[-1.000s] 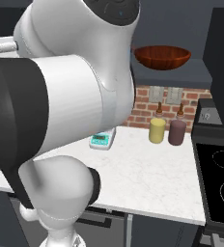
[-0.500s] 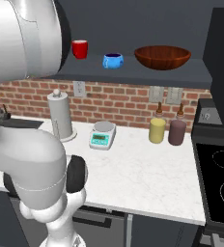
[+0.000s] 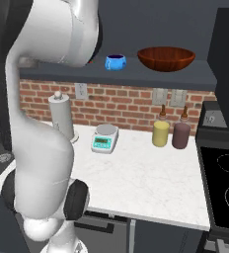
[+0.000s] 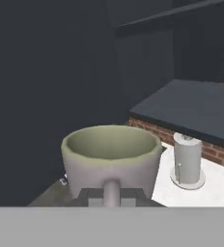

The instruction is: Gather all objects into one cabinet and sort the glasses and bowls to opposite sides.

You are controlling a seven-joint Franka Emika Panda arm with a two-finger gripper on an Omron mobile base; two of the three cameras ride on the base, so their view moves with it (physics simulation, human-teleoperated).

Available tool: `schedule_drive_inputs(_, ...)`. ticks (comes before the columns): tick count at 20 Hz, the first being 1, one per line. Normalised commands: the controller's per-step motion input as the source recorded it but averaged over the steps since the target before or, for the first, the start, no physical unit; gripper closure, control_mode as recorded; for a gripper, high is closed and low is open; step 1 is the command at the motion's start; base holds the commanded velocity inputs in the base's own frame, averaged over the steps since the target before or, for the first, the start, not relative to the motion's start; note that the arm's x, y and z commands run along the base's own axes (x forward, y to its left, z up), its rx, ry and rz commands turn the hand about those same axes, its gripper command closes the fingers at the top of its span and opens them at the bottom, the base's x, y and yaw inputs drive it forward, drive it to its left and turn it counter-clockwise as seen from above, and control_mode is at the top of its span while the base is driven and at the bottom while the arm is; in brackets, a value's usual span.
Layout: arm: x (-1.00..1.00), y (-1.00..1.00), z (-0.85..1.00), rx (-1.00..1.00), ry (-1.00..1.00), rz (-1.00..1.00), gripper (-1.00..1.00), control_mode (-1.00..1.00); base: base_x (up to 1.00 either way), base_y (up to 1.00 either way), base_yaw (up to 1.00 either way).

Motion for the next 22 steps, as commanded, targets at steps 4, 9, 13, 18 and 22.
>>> schedule_drive_inputs(4, 0.34, -0.01, -0.71, 0.64, -0.56, 0.01, 1.0, -1.0, 0.0, 0.0, 0.0)
schedule_drive_inputs(9, 0.21, 0.24, -0.09, 0.46, -0.39, -0.02, 1.0, -1.0, 0.0, 0.0, 0.0)
schedule_drive_inputs(13, 0.31, 0.06, 0.97, 0.14, 0.03, -0.07, 1.0, -1.0, 0.0, 0.0, 0.0)
schedule_drive_inputs(18, 0.24, 0.0, 0.72, -0.04, 0.17, -0.02, 1.0, -1.0, 0.0, 0.0, 0.0)
schedule_drive_inputs(22, 0.06, -0.14, 0.02, -0.25, 0.19, 0.0, 1.0, -1.0, 0.0, 0.0, 0.0)
